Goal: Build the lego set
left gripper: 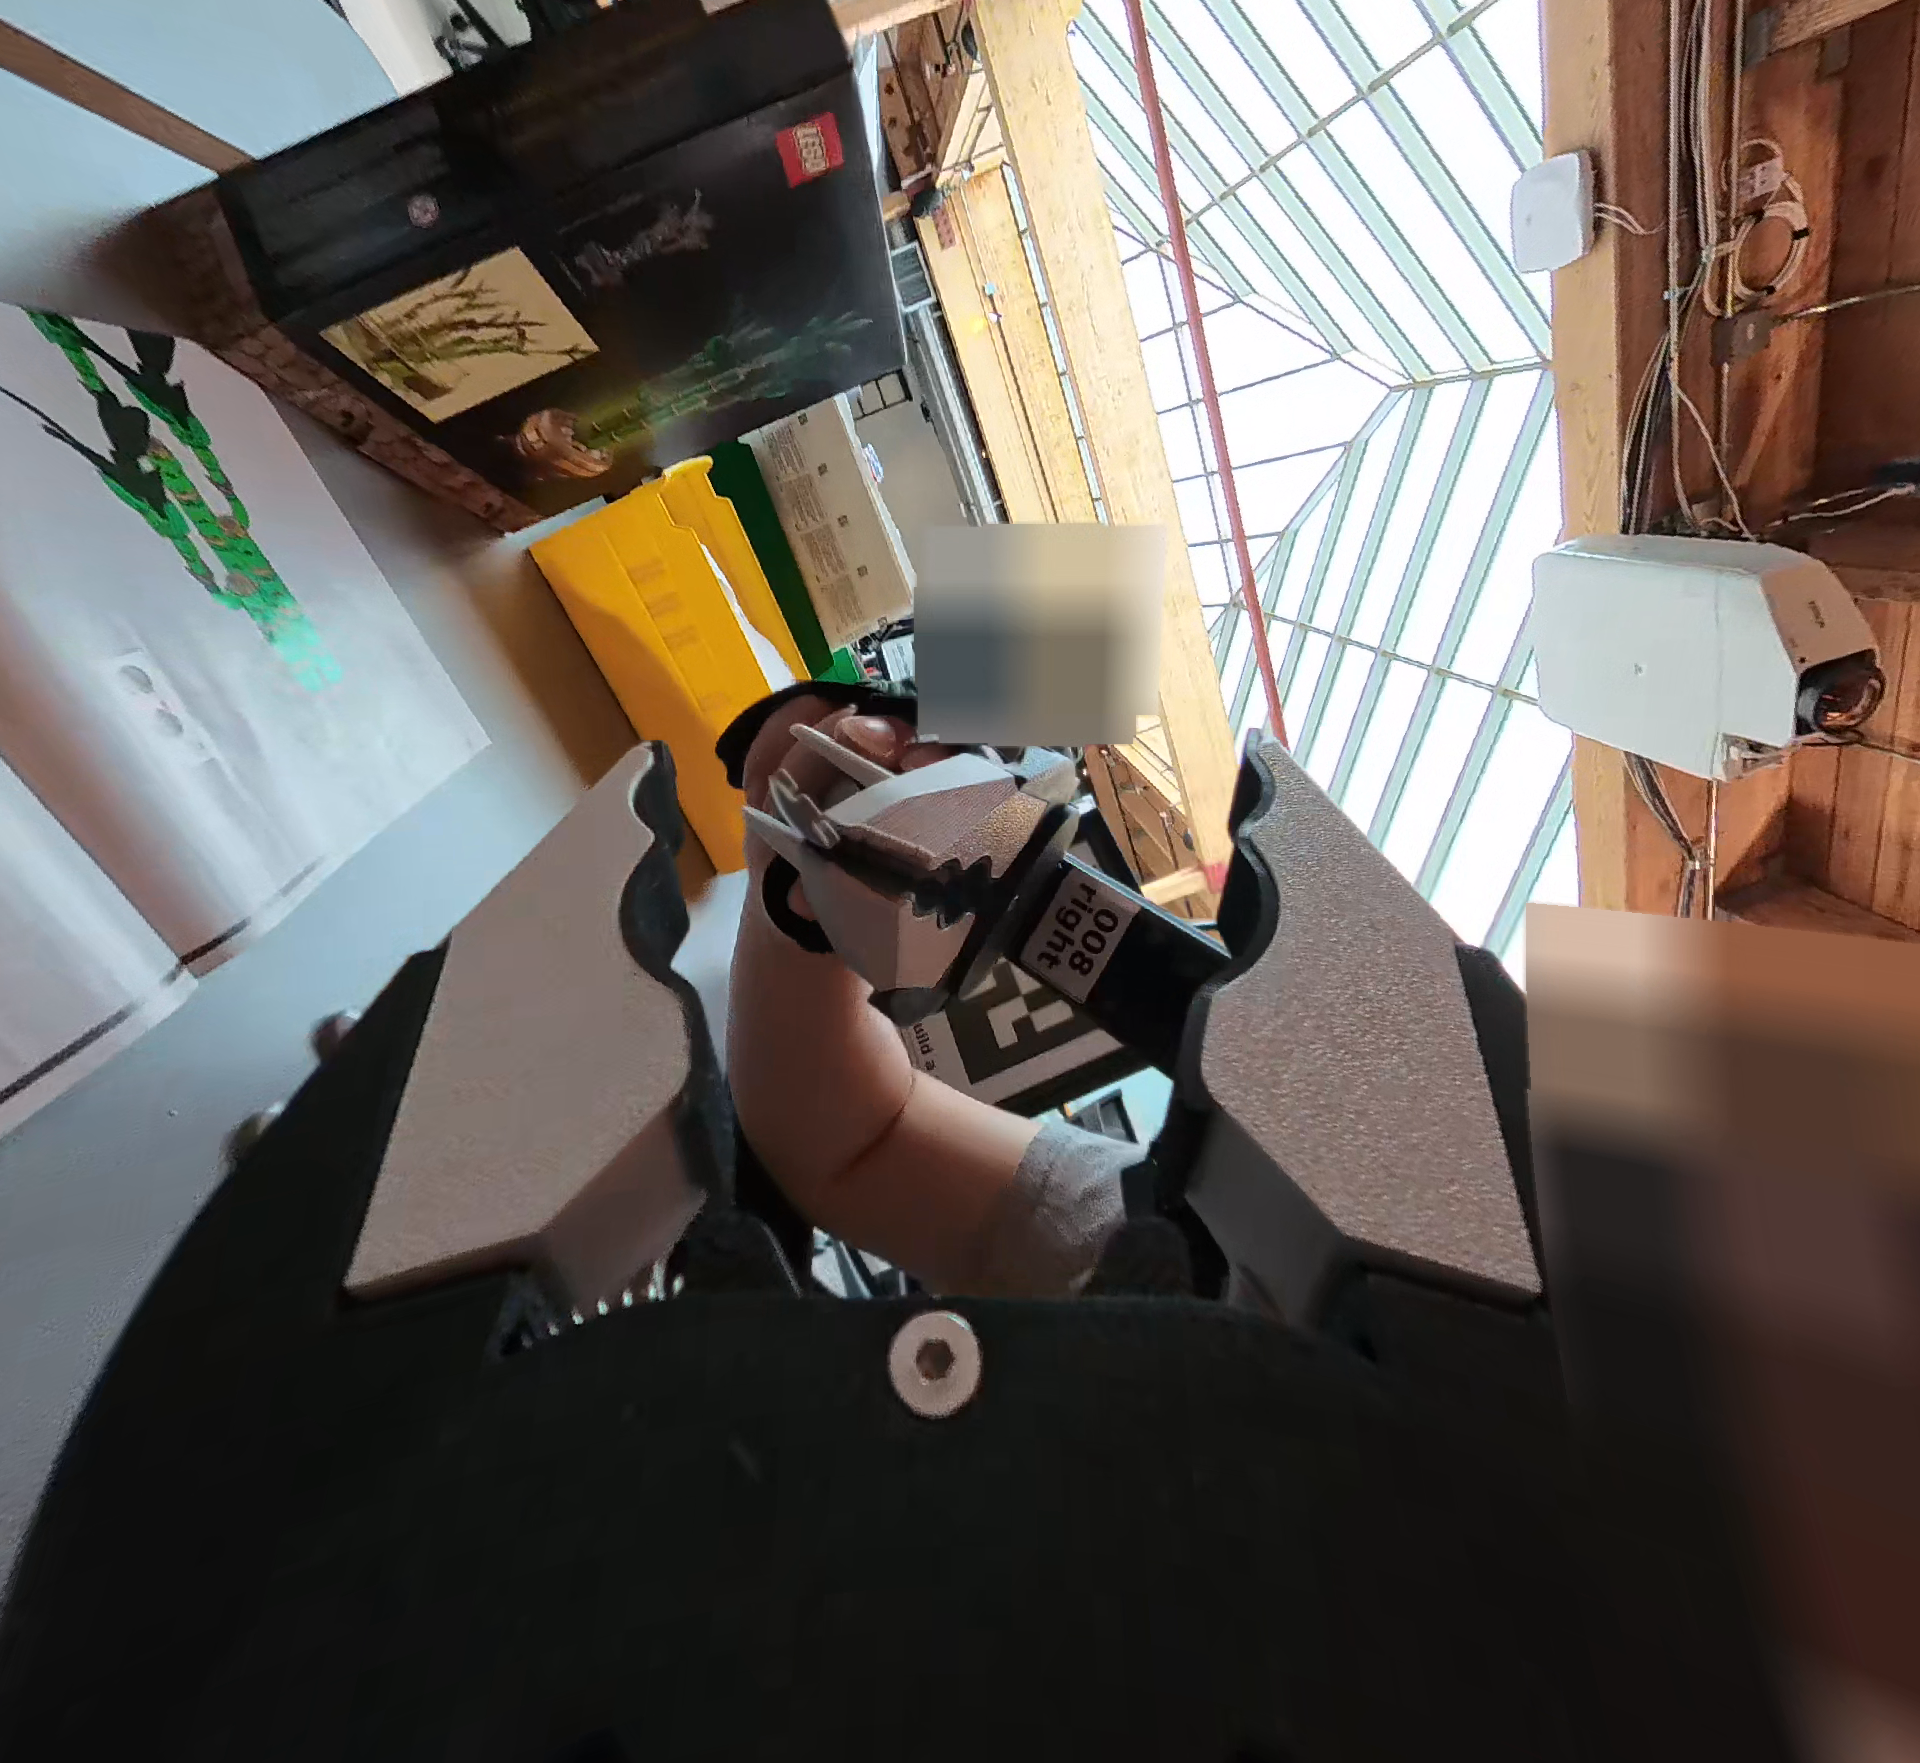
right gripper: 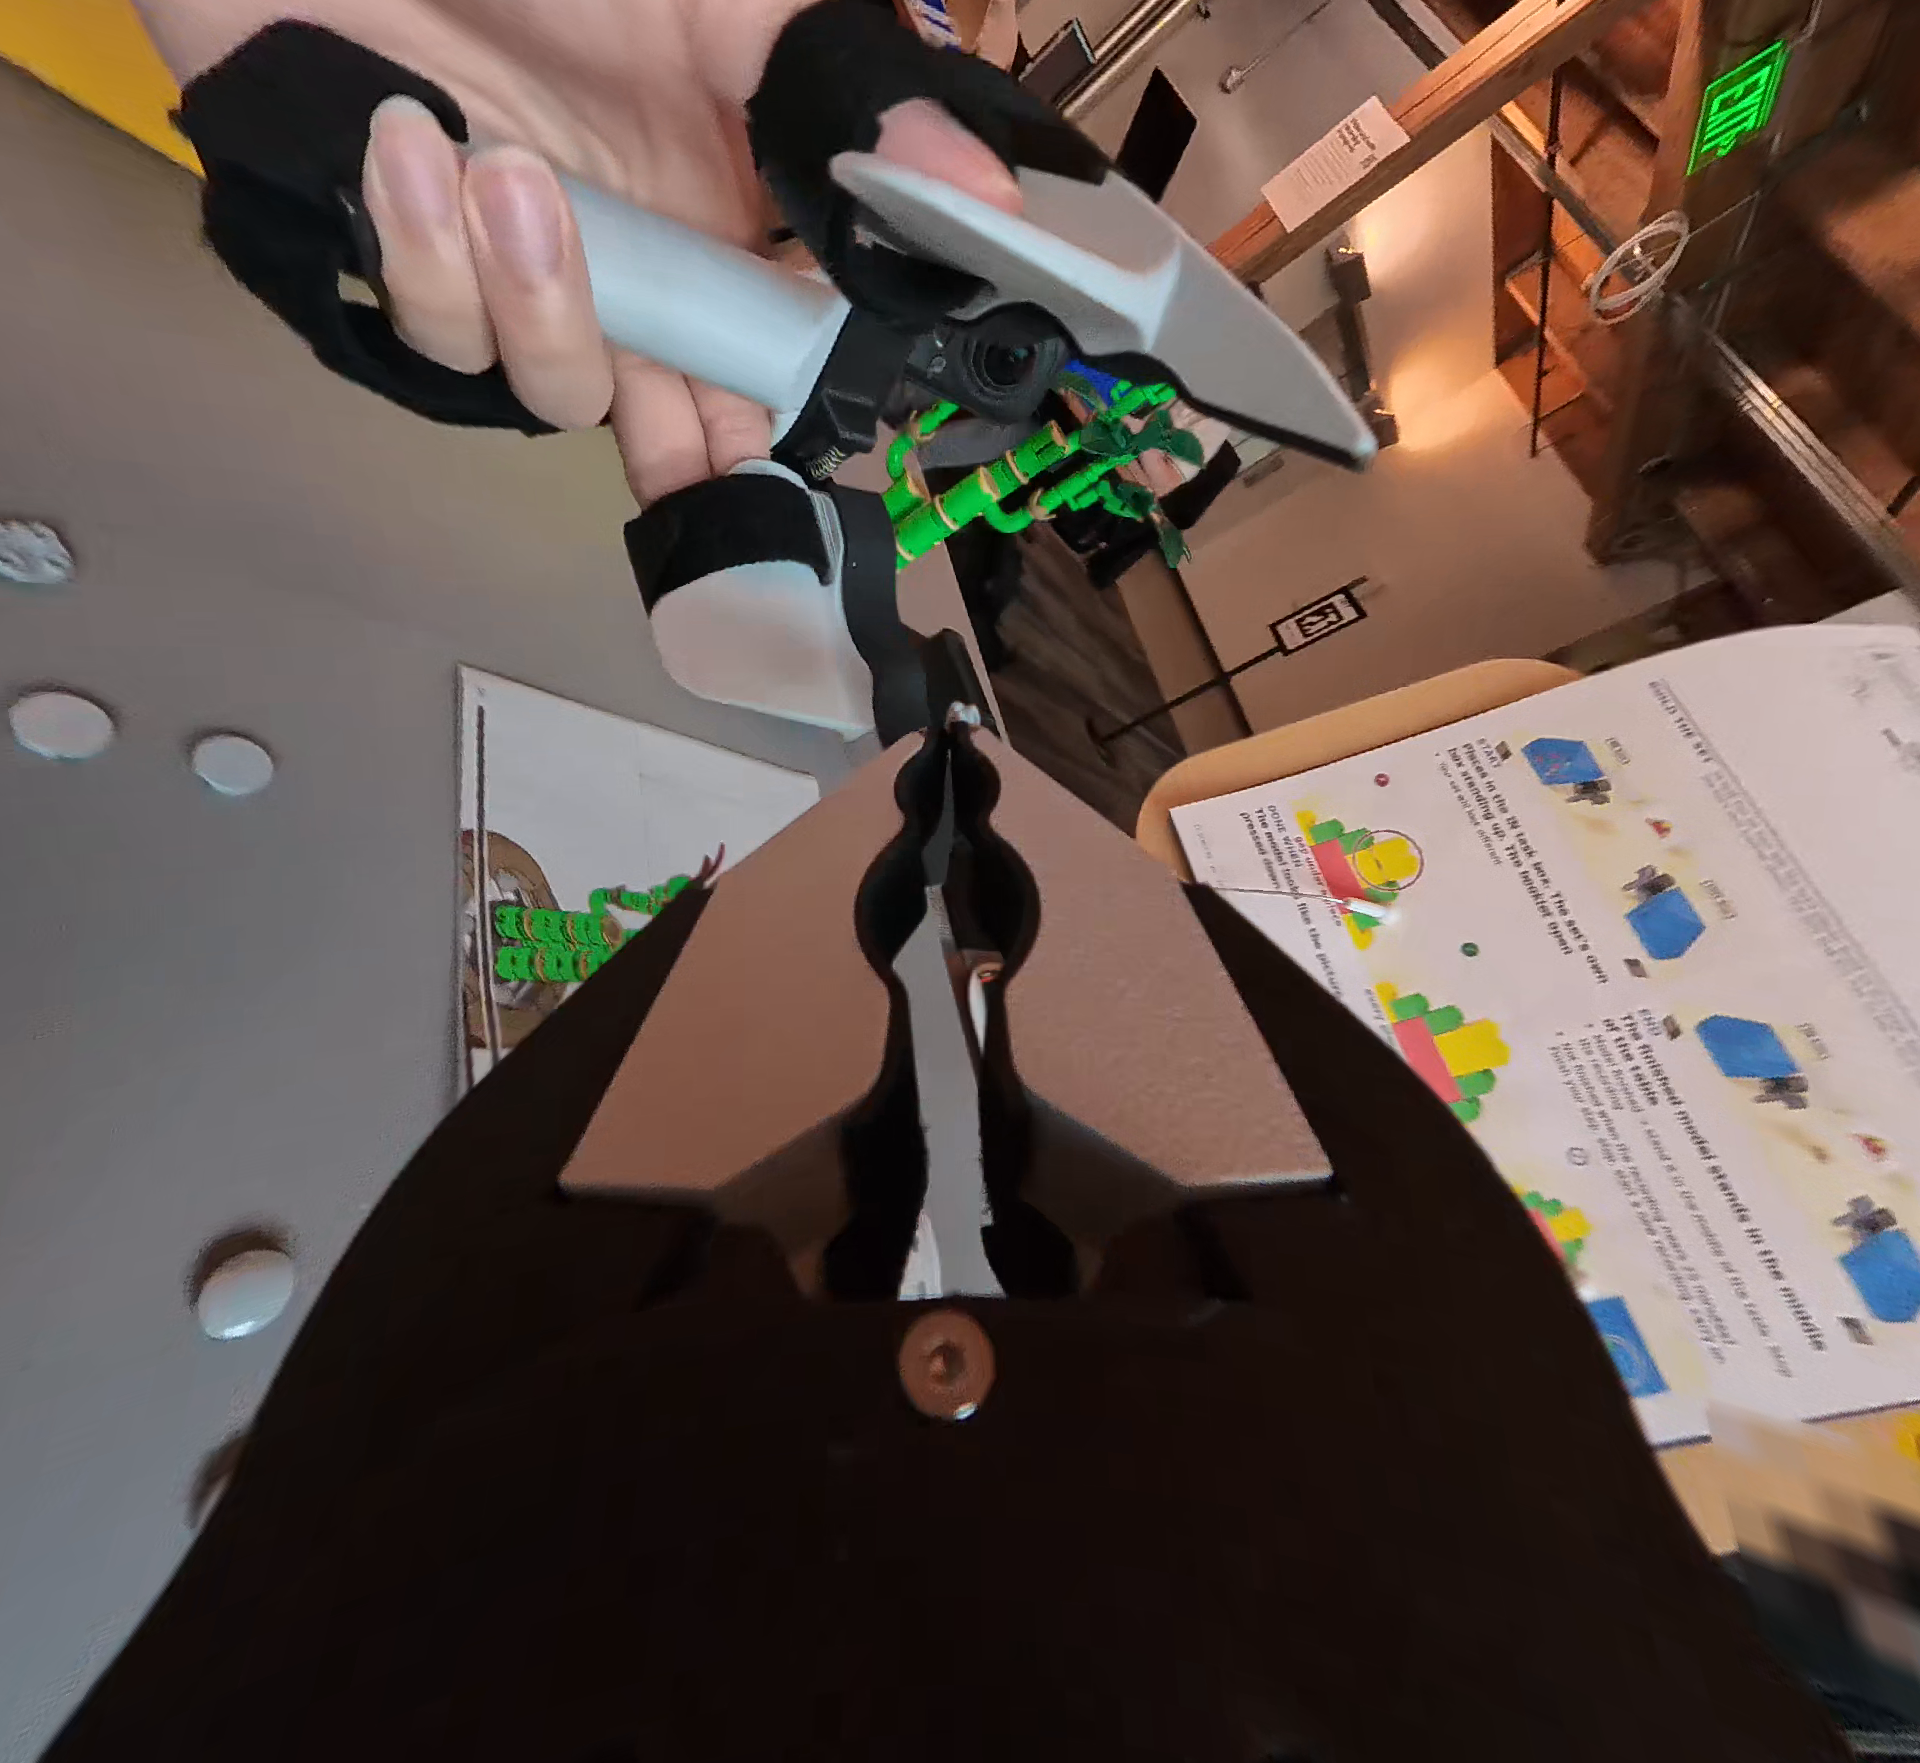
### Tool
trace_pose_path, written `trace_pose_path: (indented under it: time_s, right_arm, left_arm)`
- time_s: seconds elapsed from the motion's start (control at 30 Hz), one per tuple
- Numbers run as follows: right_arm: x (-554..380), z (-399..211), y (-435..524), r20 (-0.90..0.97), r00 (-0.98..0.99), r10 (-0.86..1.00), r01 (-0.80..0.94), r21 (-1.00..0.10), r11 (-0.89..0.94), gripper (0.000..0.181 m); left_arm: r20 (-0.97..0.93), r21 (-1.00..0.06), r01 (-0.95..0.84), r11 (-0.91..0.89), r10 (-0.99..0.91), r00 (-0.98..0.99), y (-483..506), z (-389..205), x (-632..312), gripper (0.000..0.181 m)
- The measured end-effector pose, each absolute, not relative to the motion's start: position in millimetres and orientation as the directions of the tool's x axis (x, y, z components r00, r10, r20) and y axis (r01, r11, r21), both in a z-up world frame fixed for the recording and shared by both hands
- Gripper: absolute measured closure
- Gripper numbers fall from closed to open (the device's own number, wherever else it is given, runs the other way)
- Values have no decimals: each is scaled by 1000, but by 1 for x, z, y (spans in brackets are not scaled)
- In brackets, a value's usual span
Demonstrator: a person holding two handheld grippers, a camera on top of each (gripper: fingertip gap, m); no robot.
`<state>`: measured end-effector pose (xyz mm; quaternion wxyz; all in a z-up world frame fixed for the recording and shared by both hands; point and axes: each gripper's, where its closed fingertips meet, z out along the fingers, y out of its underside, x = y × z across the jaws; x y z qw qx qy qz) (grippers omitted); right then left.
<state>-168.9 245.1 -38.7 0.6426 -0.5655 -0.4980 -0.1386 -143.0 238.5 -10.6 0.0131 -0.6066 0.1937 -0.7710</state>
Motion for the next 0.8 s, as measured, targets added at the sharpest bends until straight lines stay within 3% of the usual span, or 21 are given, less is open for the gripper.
trace_pose_path:
  time_s: [0.47,0.8]
  right_arm:
    - [-170,-63,251,822,379,425,815,-514,267,181]
    - [-169,-69,252,768,411,491,795,-566,220,180]
  left_arm:
    - [937,-324,-258,-910,-270,-222,227,-23,-132,76]
    - [948,-274,-251,-928,-217,-233,230,-25,-130,80]
